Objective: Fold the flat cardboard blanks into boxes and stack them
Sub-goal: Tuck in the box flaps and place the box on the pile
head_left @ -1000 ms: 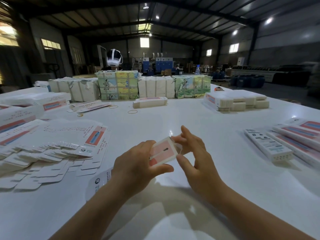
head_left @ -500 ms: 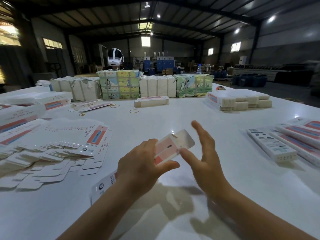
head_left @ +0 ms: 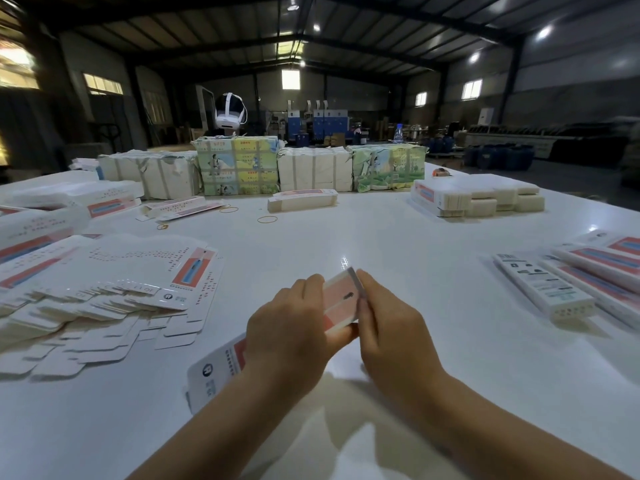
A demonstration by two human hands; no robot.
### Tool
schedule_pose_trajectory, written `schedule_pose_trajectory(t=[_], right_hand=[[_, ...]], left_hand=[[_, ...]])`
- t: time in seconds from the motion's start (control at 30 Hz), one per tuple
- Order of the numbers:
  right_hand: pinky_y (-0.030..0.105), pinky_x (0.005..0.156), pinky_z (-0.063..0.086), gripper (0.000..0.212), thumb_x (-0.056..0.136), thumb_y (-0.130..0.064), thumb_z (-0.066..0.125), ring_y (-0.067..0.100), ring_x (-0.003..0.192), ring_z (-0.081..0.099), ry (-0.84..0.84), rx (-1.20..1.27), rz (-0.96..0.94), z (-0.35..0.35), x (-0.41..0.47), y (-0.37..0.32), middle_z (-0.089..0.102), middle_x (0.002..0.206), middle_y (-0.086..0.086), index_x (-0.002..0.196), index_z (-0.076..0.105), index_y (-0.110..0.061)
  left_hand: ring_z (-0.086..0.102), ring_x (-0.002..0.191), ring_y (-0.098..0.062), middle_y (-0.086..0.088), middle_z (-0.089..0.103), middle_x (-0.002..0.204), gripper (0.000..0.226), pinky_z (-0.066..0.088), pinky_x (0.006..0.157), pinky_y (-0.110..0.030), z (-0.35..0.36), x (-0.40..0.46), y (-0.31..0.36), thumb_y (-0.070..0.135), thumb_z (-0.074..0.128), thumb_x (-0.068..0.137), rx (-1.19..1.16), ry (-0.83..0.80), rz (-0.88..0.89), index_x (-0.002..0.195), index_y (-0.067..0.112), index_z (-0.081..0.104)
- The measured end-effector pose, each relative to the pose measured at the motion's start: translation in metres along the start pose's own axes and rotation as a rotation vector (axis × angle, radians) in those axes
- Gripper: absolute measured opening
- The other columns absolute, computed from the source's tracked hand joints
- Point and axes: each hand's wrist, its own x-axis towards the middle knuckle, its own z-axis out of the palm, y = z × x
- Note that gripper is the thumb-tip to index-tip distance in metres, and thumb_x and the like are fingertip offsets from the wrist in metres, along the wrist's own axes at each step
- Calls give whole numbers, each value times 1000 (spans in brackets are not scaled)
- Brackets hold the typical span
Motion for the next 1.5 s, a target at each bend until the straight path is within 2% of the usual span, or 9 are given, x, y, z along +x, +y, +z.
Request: schedule_pose_trajectory(t=[0.1,0.3,0.57,0.83,0.97,1.07,1.17,1.3,1.5], right_hand=[[6,83,37,39,98,-18,39,16,99,63,21,26,-23,1,-2,-3,66,115,1,134,52,-12],[26,78,57,18,92,-18,58,17,88,71,-52,850,442,-13,10,0,75,92,-1,98,75,-18],[17,68,55,25,90,-19,57,14,84,72,31,820,274,-18,13,-4,75,88,-8,91,73,-39],[35,82,57,37,95,-9,53,10,88,70,-29,616,296,-12,9,2,74,89,-15,93,70,-41],[21,74,56,51,96,-4,46,5,84,67,-47,529,263,-13,7,-2,71,83,-22,82,68,-47],[6,62,43,45,96,-1,39,1,79,62,-18,463,237,-9,2,-6,68,79,-19,90,65,-38],[9,58,37,26,94,-3,38,7,64,52,-54,312,182,0,-3,-8,60,77,-6,105,58,-16],[11,61,38,31,95,-4,38,3,72,55,-54,299,196,5,-5,-8,60,83,-10,113,55,-22],[7,72,46,49,97,-4,43,-5,93,64,-95,687,349,-3,9,5,70,95,-24,91,69,-45]], left_hand=[[52,61,-18,0,60,78,64,33,51,-24,-5,-1,3,68,38,72,-9,58,15,99,14,59],[60,54,-21,-4,65,73,70,48,44,-27,-5,-1,-3,66,52,64,-8,123,80,99,7,66],[62,56,-21,-7,67,78,72,50,45,-29,-3,1,-6,65,54,64,-19,178,137,102,5,65],[62,54,-25,-9,68,74,78,52,48,-29,3,2,-8,61,81,48,147,199,192,97,2,69],[62,53,-24,-10,67,72,76,49,47,-28,6,2,-3,62,78,51,210,210,201,95,0,69],[60,49,-25,-10,66,68,67,48,44,-27,6,4,3,59,71,62,212,240,165,92,-2,69],[55,43,-25,-10,61,60,57,43,39,-24,4,4,9,48,42,80,212,268,133,84,-1,69],[53,40,-24,-8,57,56,47,41,37,-24,7,4,10,46,71,62,204,241,142,77,2,66],[61,85,-14,8,60,103,79,50,65,-27,12,9,-5,83,29,69,159,39,-7,119,24,47]])
